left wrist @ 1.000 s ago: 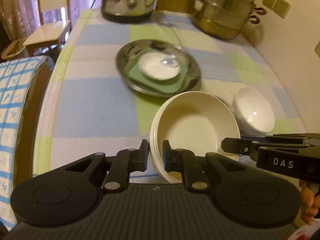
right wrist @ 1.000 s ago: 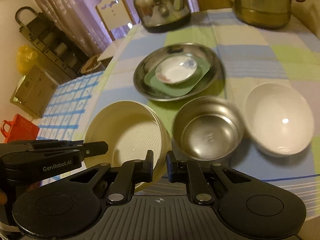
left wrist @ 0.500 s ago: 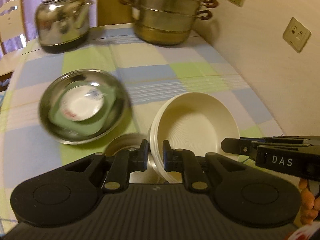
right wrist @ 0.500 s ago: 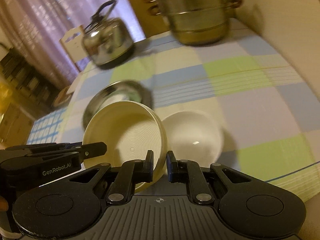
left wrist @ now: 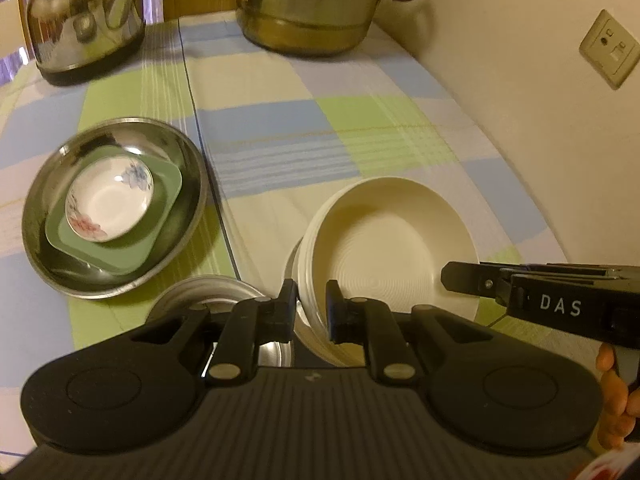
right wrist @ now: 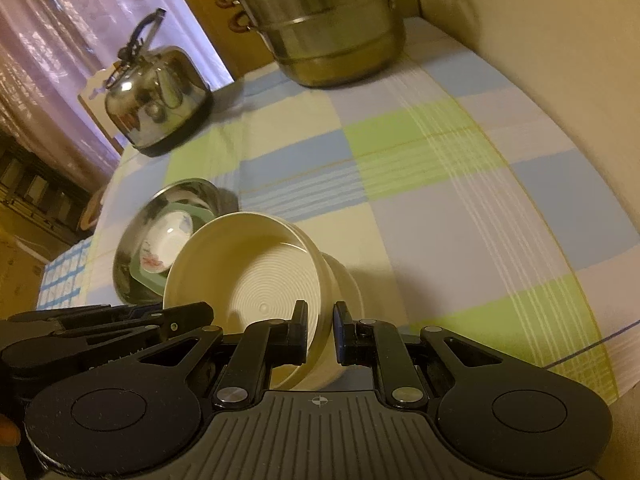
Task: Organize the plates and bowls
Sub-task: 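Lift the cream bowl with the left tool and carry it toward the white bowl, then lower the cream bowl into the white bowl and open the left tool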
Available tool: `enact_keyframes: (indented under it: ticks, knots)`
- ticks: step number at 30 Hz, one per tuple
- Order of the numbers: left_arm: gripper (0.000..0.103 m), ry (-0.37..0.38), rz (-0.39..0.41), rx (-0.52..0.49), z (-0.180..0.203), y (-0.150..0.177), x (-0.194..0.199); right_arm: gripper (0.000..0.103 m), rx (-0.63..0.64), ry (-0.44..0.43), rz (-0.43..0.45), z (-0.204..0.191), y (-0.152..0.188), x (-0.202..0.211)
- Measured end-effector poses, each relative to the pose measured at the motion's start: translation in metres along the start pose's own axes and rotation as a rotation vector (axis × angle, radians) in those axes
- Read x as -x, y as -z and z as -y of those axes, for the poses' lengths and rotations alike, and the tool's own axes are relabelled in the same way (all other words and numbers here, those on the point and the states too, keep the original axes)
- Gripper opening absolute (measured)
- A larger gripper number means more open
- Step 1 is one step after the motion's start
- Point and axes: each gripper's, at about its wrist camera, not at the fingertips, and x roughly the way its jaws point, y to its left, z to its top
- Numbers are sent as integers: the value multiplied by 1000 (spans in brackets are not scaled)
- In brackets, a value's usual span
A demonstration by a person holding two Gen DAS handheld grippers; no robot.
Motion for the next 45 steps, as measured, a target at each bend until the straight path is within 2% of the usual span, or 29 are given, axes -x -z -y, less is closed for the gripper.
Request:
enact_keyframes:
  ticks: [10,12,24,26,31,38,39,41,42,43,45]
  knots:
    - [14,9,-41,23,-2,-1,-15,14,-30,9,-52,9,-2,-16]
    - [18,-1,-38,21,-2,-1,-15,14,-29,10,-54,9,-3,-19]
    - [18,-22,-10,-8,-3,-6,-14,14,37,56,-8,5,-3,-22]
    - [14,-14,-16,-10,-2,-5,-16,13,41,57,-3,4,-2,-23]
    - [13,-16,-18,-17,-1,-5,-18,8,40,53,-19,4,-5,-27]
    - [14,-21,-22,-6,-2,-3,-19,8,62,63,-22,2,-6,-29]
    - [14,-24,-16,-4,-2,-3,-17,8,64,59,-19,2,-6,-29]
    - [24,-24,-5,-3,-2,-3,-15,9,63,62,-15,2,-7,-27]
    - [26,-24,1,-1,-2,-3,-13,9,61,60,-12,2,-7,-26]
    - [29,-24,6,-1,-2,-3,-10,12,58,56,-13,3,-7,-25]
    - [32,-26,19,-6,-2,-3,-6,24,51,50,-7,4,-7,-21]
